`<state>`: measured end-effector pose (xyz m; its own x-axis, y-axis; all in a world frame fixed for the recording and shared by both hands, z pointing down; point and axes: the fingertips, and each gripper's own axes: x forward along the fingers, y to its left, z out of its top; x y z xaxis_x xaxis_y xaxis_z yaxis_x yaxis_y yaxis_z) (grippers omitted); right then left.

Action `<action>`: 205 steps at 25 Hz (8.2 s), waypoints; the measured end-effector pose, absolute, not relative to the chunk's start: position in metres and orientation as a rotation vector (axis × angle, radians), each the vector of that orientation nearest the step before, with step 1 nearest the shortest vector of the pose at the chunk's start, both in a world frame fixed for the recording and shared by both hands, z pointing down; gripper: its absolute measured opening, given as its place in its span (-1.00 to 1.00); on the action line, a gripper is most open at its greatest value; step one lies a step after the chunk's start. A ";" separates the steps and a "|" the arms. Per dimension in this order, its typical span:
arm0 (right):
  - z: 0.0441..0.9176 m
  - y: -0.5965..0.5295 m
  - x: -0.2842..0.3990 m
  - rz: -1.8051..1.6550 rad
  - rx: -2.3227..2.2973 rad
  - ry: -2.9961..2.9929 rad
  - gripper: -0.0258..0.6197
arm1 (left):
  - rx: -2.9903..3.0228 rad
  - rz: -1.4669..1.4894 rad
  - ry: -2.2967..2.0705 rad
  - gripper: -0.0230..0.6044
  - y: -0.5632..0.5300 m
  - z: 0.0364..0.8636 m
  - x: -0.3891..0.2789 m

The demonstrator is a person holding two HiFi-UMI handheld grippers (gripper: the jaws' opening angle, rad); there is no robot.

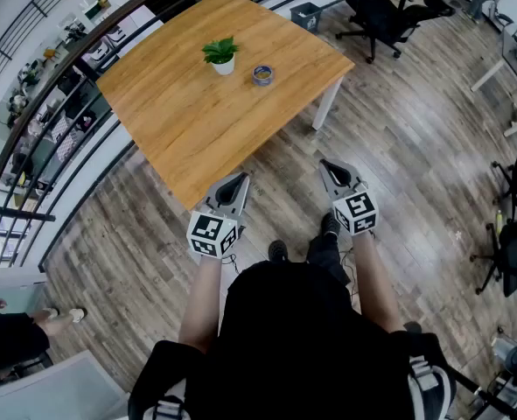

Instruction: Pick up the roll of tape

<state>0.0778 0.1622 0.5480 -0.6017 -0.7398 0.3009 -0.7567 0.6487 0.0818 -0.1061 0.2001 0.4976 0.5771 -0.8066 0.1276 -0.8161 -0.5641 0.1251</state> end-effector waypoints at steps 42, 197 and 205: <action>0.560 0.158 0.056 0.123 1.180 -2.576 -0.84 | 2.628 0.053 -1.341 -0.84 0.193 0.504 -0.126; 0.598 -0.240 0.051 0.391 1.082 -2.576 0.03 | 2.526 0.159 -1.294 -0.05 -0.205 0.541 -0.105; 0.609 -0.260 0.046 0.426 1.028 -2.579 0.02 | 2.472 0.220 -1.351 -0.05 -0.222 0.554 -0.113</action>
